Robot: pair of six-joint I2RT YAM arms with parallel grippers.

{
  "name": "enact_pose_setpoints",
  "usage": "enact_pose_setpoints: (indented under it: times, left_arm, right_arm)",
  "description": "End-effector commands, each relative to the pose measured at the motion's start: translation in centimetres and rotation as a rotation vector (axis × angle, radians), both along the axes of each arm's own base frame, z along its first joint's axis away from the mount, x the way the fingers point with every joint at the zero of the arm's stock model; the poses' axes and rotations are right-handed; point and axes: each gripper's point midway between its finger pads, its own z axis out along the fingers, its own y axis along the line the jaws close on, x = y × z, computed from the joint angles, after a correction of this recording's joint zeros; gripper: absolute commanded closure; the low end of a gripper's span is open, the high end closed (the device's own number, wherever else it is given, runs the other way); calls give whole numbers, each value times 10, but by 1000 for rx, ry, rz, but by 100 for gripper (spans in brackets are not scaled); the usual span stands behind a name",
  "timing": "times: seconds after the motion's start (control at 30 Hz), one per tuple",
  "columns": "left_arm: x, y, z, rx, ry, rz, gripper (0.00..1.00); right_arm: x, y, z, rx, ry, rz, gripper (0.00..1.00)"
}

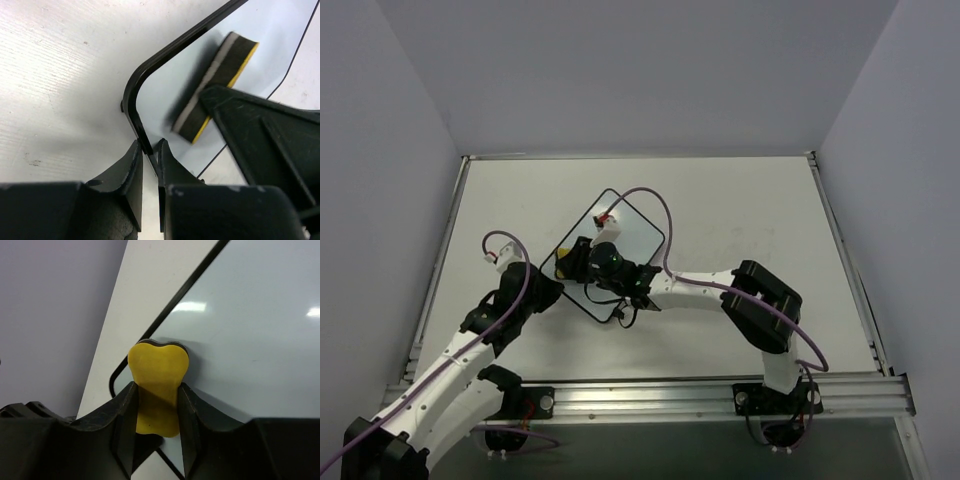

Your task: Erase the whiteboard

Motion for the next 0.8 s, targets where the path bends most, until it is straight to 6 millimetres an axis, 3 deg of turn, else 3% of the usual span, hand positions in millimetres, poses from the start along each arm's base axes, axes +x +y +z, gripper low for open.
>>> enact_pose_setpoints:
  times: [0.0,0.2,0.37,0.53,0.77]
  left_arm:
    - [-49,17,-59,162,245,-89,98]
    - [-49,17,-58,162,240,-86,98]
    - [-50,18,-56,161,238,-84,98]
    - [-49,17,-46,136,193,-87,98]
    - [-49,14,-26,112,126,-109,68]
  right_arm:
    - [-6,-103,-139,-437,214,-115,100]
    - [16,-146,-144,-428,252,-196,100]
    - [17,-176,-155,-441,283,-235,100]
    - [15,-189,-154,-434,285,-251,100]
    - [14,-189,-145,-424,263,-250,100]
